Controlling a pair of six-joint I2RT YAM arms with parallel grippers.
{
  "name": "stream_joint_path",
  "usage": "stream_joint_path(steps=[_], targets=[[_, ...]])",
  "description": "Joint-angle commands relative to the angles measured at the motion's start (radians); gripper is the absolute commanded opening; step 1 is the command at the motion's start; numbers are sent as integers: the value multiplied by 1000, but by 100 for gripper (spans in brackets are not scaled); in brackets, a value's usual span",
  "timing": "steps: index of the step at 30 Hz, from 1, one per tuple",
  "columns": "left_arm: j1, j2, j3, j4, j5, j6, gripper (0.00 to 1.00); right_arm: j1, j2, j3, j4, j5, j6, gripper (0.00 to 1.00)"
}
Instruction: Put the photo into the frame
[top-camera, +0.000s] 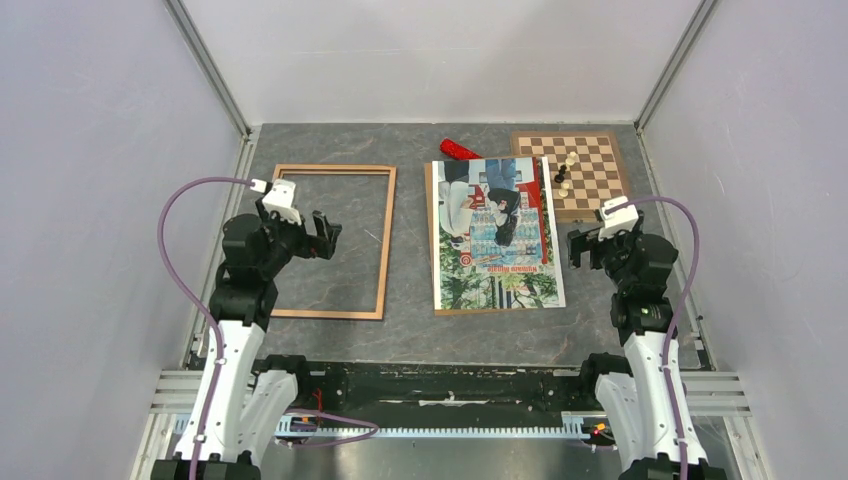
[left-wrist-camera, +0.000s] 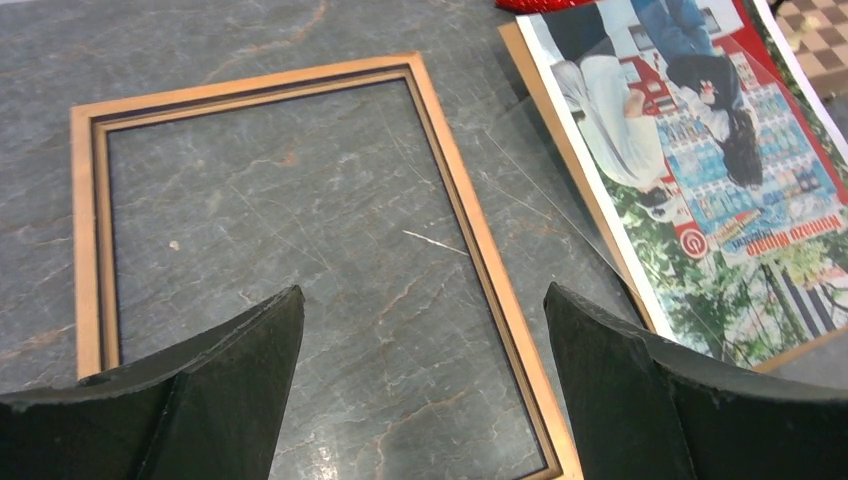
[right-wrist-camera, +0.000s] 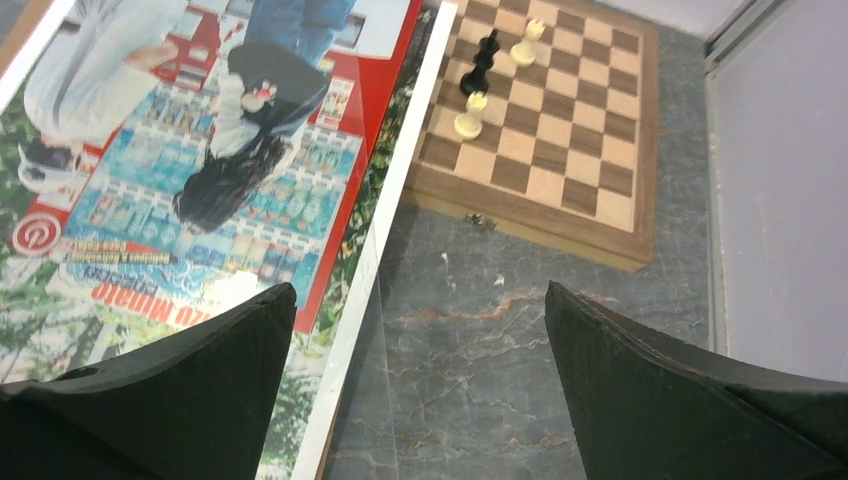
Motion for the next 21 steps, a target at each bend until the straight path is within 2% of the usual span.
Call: stream_joint_path(steps=[1,11,13,21], targets=[[3,29,47,-15,98,55,96,-3,57,49,-73,-51,-67,98],[1,103,41,-7,174,119,96,-3,300,107,-232,-119,-213,99],[1,113,37,1,176,119,96,-3,348,133,-285,-131,-257,95],[-1,159,34,42,194,100,96,-36,471,212,-426,-188,-409,95]])
